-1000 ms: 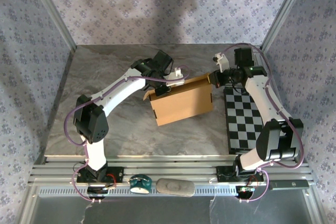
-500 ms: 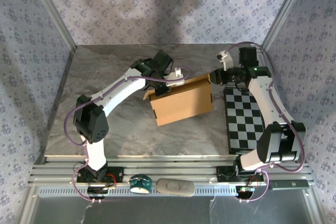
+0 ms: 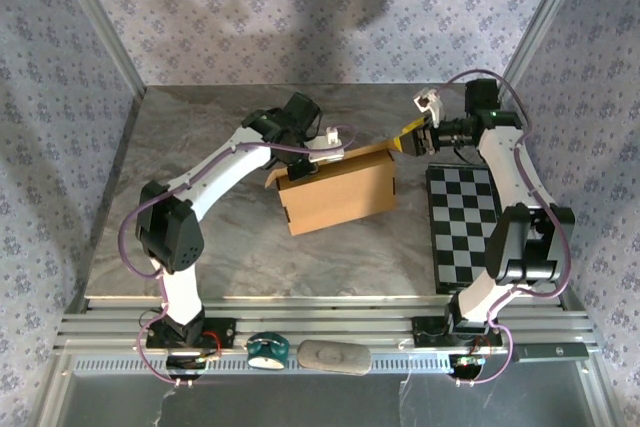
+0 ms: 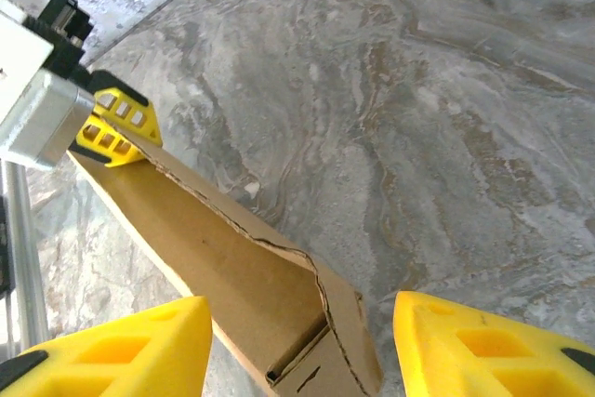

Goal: Fold the paper box

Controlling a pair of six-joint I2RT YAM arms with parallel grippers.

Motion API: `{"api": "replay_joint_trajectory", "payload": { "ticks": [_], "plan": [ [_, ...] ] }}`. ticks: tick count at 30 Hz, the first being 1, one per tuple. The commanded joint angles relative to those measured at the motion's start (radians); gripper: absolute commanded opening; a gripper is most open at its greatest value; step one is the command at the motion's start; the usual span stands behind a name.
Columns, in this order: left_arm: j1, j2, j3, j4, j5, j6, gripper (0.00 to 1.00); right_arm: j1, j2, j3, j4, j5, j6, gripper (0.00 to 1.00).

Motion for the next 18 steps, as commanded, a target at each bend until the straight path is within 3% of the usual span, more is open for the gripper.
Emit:
{"api": "replay_joint_trajectory", "payload": {
  "ticks": [1,5,18],
  "plan": [
    [0.013,-0.043,-0.004,-0.019,0.042,0.044,0.0,0.001,-0.003,-0.012,-0.08,-0.022,-0.111,0.56],
    [0.022,-0.049,-0.018,-0.01,0.046,0.055,0.0,0.014,-0.001,-0.012,-0.106,0.019,-0.187,0.56],
    [0.024,-0.043,-0.015,0.001,0.06,0.052,0.0,0.092,0.072,0.058,-0.104,0.198,-0.195,0.36]
  ]
}}
